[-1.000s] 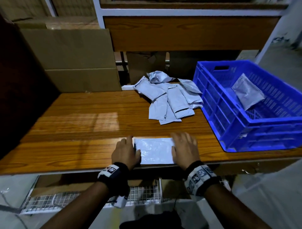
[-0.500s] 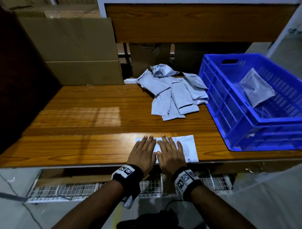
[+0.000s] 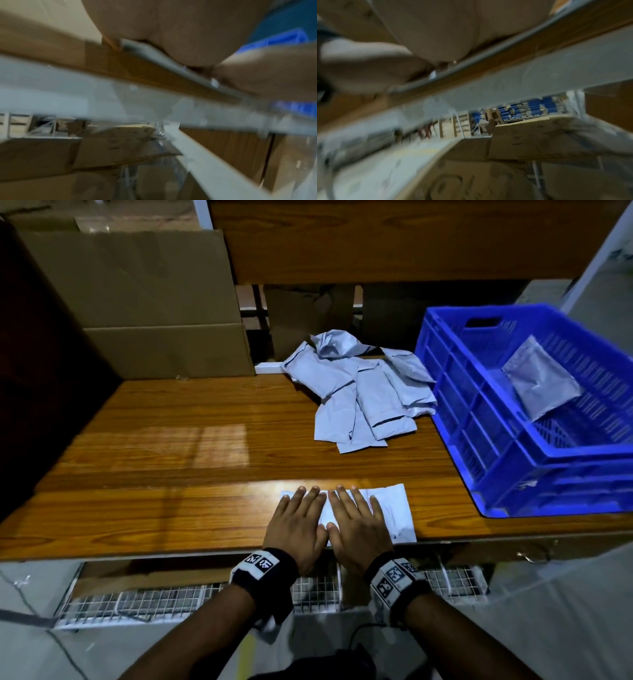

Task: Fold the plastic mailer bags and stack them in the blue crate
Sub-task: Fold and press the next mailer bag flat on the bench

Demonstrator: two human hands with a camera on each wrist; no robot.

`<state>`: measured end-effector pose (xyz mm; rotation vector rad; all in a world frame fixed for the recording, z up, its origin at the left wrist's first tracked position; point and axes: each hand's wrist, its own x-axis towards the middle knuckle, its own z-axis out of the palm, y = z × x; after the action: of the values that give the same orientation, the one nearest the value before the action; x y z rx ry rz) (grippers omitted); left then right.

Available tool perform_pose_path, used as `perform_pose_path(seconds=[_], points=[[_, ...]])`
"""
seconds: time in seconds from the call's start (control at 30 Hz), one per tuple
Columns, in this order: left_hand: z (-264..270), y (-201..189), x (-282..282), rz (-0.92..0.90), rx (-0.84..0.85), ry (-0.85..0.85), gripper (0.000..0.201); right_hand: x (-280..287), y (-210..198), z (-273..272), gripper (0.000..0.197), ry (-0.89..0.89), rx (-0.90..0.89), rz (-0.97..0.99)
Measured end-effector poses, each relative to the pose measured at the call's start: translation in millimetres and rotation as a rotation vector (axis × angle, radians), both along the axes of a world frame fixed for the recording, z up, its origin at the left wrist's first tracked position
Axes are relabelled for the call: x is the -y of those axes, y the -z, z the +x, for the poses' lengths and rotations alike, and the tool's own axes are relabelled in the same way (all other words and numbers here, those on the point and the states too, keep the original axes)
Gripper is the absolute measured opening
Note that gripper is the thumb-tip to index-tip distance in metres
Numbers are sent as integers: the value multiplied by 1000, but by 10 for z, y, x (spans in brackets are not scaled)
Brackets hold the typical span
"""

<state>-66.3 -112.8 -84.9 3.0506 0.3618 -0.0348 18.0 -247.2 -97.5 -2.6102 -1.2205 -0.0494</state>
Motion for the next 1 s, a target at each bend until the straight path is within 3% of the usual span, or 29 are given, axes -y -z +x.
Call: perform_pose_path(seconds=[0.17,0.4,0.63,0.77,1.0], points=[[32,21,27,-55,24,-3,74,306,84,233,57,-30,51,20],[-22,164,-46,-69,115,17,61,329,103,206,58,49,66,6],[-77,89,-118,-127,72,21,75,503,116,341,68,-34,13,8],[-178,169,-258,-96,83,-16,77,699,157,466,74,18,-1,10],[-177,178,-291,-44,71,-10,69,667,152,467,68,66,26,-12]])
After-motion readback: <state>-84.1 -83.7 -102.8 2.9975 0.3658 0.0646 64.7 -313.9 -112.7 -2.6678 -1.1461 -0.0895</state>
